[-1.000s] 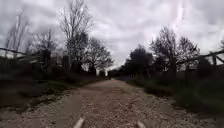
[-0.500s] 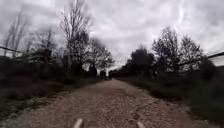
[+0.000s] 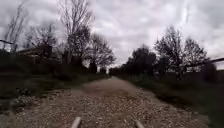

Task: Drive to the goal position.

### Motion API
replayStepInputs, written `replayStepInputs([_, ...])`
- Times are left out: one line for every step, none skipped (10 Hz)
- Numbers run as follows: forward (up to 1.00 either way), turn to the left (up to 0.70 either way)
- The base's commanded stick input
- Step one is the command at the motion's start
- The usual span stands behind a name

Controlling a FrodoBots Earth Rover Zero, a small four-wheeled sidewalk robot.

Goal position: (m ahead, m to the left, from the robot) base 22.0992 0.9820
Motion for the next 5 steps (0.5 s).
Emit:
replayStepInputs([0.7, 0.0])
replayStepInputs([0.7, 0.0])
replayStepInputs([0.7, 0.0])
replayStepInputs([0.7, 0.0])
replayStepInputs([0.7, 0.0])
